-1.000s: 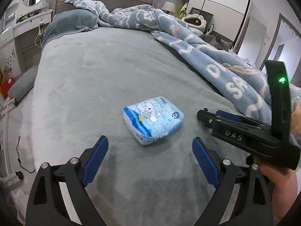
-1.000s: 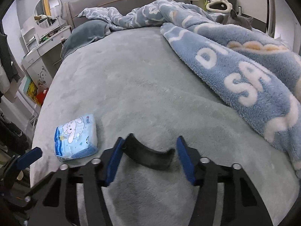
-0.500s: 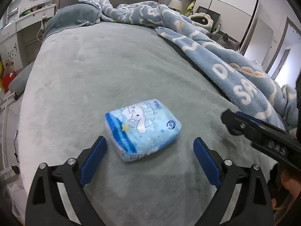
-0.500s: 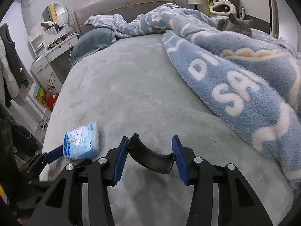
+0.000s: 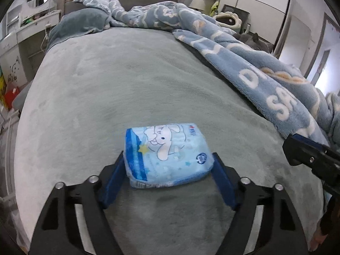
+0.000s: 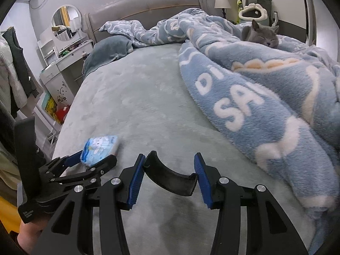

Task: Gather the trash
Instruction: 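Carry the wipes pack over the teal bin with the left tool while the right tool carries the strip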

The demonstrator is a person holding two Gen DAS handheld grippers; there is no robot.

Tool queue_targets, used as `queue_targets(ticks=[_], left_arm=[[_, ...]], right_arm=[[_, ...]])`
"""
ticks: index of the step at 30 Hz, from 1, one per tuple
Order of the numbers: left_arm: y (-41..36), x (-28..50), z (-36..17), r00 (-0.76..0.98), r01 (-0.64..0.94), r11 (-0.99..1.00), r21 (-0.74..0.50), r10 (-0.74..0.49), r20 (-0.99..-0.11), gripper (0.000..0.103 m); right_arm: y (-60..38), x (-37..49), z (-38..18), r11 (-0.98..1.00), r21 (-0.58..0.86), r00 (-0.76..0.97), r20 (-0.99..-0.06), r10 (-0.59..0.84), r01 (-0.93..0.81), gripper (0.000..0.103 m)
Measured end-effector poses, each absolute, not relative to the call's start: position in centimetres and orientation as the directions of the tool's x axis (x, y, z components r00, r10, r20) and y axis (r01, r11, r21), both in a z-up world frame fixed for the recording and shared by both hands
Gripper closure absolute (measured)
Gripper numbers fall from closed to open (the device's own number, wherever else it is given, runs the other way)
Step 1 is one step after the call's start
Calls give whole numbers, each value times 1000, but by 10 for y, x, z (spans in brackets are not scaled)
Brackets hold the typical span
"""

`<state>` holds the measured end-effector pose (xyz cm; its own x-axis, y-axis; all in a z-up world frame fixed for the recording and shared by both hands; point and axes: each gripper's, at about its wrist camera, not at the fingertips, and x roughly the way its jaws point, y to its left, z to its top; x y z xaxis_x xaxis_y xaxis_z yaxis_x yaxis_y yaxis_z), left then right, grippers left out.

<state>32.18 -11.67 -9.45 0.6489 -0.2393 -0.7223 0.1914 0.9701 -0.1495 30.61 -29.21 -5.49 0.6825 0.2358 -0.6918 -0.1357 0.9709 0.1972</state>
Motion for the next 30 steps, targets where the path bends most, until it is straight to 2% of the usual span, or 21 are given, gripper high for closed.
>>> queue_targets(ticks=[14,30], left_arm=[[-120,274,-72,627,264,944,-199,-325,-708,28],[-51,187,-36,666,222,966,-130,-247,-704,28]], right_arm=[[-288,276,-46,975,180,687,-693,219,-130,55],[-213,214,-20,957,123,700,-659,276,-262,55]])
